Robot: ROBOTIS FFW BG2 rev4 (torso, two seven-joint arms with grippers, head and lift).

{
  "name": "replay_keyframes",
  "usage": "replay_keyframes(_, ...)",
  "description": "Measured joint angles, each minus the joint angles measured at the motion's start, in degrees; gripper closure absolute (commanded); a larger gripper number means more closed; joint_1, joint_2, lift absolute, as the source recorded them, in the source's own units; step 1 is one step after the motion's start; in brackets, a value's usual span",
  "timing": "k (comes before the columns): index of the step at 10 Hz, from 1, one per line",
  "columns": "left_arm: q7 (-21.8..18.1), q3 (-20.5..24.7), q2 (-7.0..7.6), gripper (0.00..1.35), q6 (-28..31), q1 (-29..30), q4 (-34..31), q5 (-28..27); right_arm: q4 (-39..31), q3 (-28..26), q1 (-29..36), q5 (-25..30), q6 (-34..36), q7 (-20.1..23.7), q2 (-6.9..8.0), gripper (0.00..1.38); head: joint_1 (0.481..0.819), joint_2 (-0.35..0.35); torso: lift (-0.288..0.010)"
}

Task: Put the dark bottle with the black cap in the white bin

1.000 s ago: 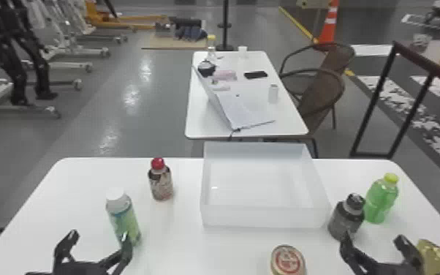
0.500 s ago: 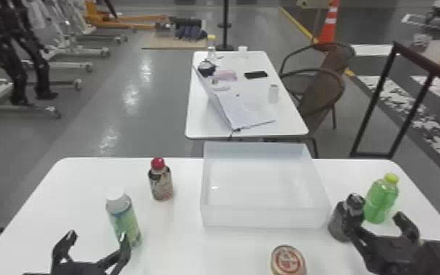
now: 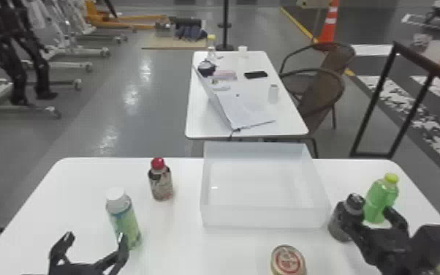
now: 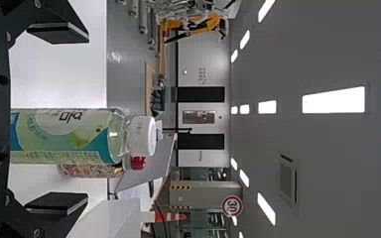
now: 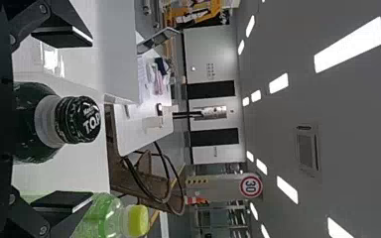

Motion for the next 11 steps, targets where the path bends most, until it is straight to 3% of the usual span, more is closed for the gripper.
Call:
replay_keyframes(3,0.0,0.02,0.0,0.17,0.09,0.01,0.0,-0.07,-1.75,-0.1,1.11,-3.58,4.1,2.51,-2.22,0.2,0.549,0.0,-0.1)
replay_keyframes(7,-0.07,0.09,0.0,0.17,0.18,0.03,0.01,-0.19,-2.42,-1.83,3.05,-3.32,5.46,2.0,-2.33,0.2,0.549,0.0,-0.1)
replay_keyframes(11,-0.25,0.2,0.0,0.17,0.18,0.09,0.02,-0.1,1.57,-2.2,1.37,-2.67,6.0,2.48,-2.65,0.2,0.549,0.0,-0.1)
